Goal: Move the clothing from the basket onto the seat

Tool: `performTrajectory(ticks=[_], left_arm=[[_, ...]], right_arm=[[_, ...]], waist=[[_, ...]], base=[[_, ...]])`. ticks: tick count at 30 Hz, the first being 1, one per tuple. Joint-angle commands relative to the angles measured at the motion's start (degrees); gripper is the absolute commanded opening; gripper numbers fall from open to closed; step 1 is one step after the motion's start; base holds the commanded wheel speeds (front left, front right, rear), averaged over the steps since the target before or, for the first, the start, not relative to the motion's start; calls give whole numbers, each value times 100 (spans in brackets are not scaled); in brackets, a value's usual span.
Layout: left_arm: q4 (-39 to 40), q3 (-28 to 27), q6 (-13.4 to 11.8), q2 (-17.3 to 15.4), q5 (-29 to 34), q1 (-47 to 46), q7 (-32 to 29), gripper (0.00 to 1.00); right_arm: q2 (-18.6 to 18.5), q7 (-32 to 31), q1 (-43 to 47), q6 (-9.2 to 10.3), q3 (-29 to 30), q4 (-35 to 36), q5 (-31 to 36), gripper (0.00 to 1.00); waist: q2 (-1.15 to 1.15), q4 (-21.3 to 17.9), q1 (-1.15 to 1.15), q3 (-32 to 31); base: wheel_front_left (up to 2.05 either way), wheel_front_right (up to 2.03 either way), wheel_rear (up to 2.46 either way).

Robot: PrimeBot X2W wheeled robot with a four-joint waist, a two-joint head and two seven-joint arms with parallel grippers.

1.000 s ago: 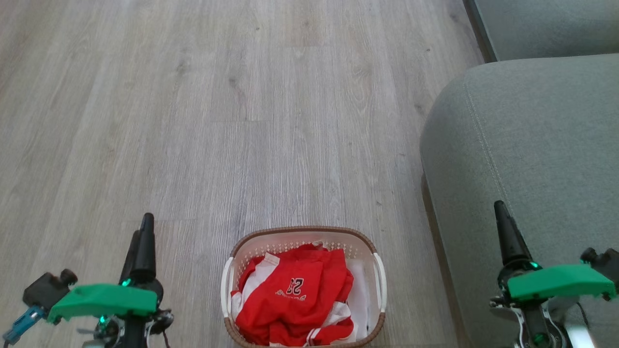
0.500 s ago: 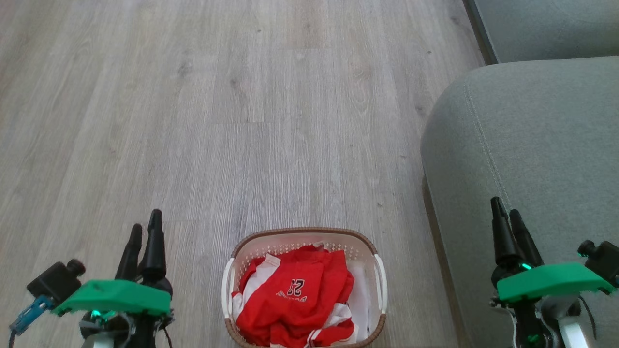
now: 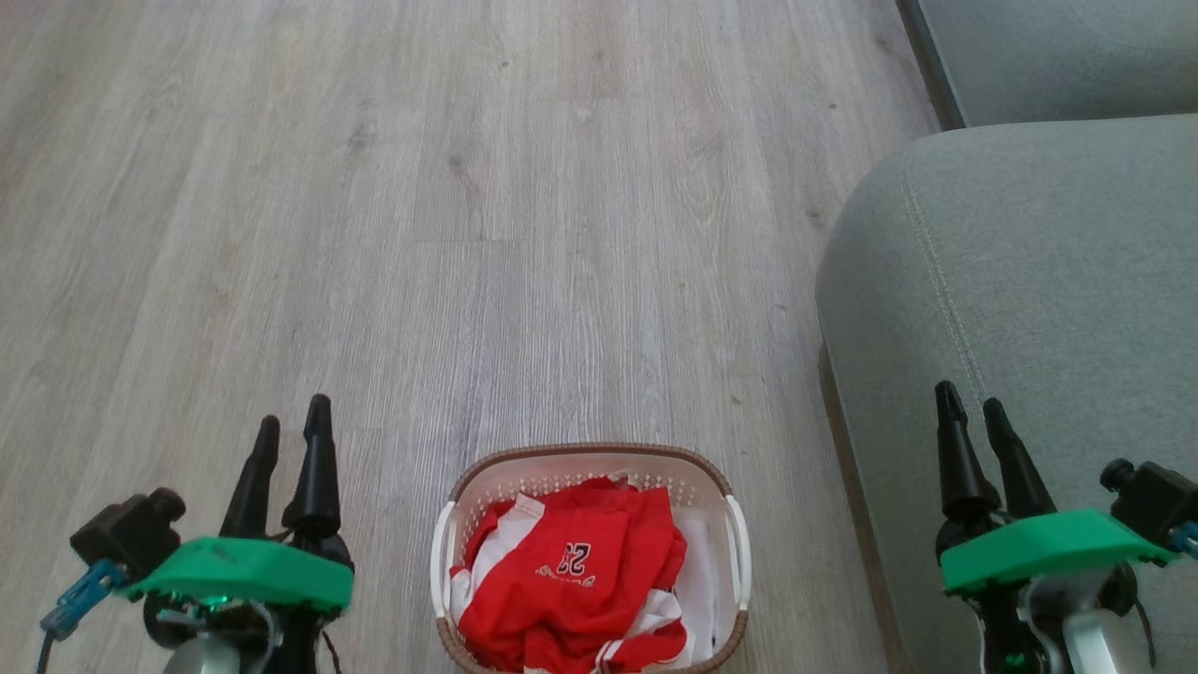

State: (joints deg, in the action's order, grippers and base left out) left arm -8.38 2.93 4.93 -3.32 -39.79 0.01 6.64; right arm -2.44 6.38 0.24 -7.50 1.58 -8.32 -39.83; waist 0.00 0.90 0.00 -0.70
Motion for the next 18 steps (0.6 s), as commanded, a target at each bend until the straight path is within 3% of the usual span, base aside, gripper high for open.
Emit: performTrajectory(ticks=[1, 18], left_arm=[[258, -105, -28, -88, 214, -255, 80, 100], [398, 0, -66, -92, 1453, -247, 382, 100]], right_arm=[[-40, 101, -168, 1, -111, 246, 201, 100], [-41, 404, -176, 1, -243, 403, 1379, 100]], waist=[[0, 0, 0, -1], [0, -9, 0, -15]], base=[[0, 0, 0], [0, 0, 0]])
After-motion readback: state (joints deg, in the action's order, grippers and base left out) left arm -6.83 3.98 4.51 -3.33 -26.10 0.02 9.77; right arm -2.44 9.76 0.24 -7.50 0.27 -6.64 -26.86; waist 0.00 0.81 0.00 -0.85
